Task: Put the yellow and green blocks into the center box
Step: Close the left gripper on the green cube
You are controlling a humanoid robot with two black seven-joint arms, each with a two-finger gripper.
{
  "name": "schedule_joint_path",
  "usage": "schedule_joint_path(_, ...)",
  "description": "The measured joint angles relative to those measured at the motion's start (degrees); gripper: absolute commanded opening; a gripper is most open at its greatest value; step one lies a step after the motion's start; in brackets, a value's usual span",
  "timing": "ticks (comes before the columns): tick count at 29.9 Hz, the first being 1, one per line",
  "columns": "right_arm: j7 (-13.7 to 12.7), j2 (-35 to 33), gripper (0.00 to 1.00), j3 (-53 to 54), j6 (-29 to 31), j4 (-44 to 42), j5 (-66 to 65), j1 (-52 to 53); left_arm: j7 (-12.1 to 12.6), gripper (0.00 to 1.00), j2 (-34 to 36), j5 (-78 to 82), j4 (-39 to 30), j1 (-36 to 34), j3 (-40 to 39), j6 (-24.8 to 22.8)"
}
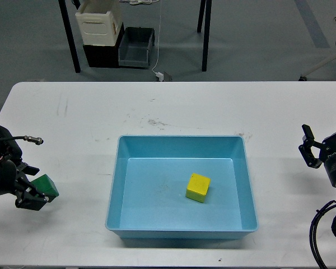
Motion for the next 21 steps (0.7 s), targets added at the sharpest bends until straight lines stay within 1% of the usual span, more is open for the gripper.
schedule_joint_path(9,0.16,0.0,1.0,-0.01,0.0,0.0,0.04,-0.27,0.0,0.99,-2.75,0.0,4.83,0.08,1.69,0.43)
schedule_joint_path(12,0.17,0.0,1.0,-0.12,0.0,0.01,0.04,-0.27,-0.01,0.94,-2.89,0.0,5.35,0.16,1.9,2.13)
schedule_joint_path(17,0.22,0.0,1.0,-0.11,0.0,0.08,0.04,-0.27,-0.01,0.8,-3.07,0.0,6.75,0.34,2.07,4.22)
schedule_joint_path(21,0.22,0.0,1.0,-0.06,0.0,0.09,0.02,-0.39,0.0,0.79,-3.07,0.0,7.81,0.24,3.96,6.6)
